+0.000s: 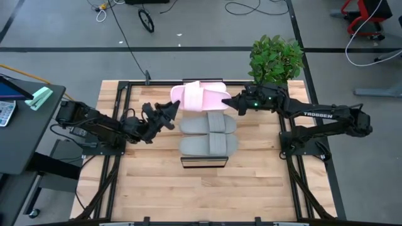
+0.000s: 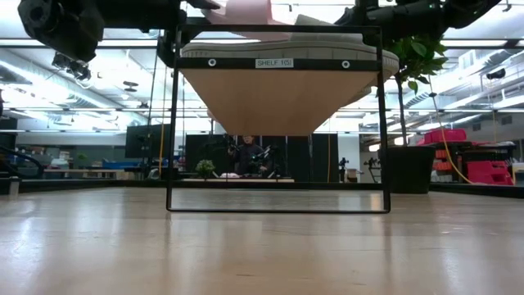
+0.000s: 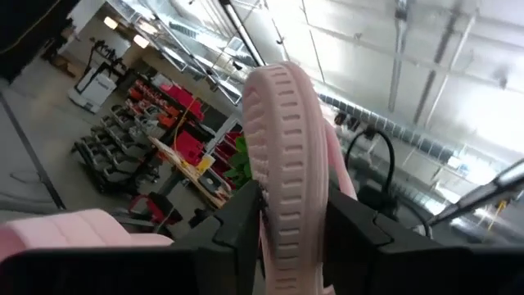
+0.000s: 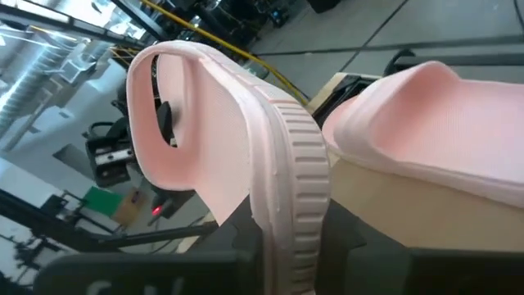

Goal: Pick and place slides into the shelf
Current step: Put the pink slipper on the shelf

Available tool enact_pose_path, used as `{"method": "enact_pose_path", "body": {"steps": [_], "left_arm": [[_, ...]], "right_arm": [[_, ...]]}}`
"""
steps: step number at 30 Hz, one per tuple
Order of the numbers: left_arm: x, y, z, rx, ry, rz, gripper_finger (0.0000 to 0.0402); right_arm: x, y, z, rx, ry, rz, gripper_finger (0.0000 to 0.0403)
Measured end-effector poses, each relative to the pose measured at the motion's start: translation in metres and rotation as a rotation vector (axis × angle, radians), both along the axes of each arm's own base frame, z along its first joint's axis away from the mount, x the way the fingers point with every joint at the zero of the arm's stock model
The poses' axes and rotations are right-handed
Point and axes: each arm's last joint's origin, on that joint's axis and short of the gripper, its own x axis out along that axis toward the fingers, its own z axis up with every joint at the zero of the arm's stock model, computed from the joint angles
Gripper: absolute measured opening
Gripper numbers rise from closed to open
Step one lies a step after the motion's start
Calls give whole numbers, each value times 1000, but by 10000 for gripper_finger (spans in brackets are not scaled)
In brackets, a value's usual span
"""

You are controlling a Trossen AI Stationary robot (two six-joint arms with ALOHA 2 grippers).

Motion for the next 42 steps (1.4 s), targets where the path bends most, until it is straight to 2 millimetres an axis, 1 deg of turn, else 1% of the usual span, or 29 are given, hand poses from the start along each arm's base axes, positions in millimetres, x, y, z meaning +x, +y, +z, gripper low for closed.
{"method": "enact_pose_path", "body": {"steps": [8,11,14,19,23,25,30,35,38,42], "left_arm": [[-1,-16,-1,156,150,23,113],[-2,-23,-1,209,213,54,116],[-5,-29,-1,228,291,125,121],[-12,-40,0,272,446,237,125],[-18,-42,5,344,543,296,120],[-21,-41,8,374,579,323,117],[-24,-36,13,452,671,389,112],[-24,-32,14,477,752,447,116],[-24,-31,12,471,802,473,116],[-24,-31,10,463,864,498,110]], "right_arm": [[-3,-4,-6,80,56,14,62],[-3,-5,-3,79,61,11,60],[-2,-5,8,36,88,-17,60],[-1,-3,34,-29,157,-95,60],[-2,0,49,-32,206,-96,60],[-2,1,52,2,212,-89,60],[6,-1,44,151,219,-43,60],[19,-10,26,304,268,-13,60],[24,-18,18,334,295,-25,60],[27,-26,11,336,311,-55,60]]}}
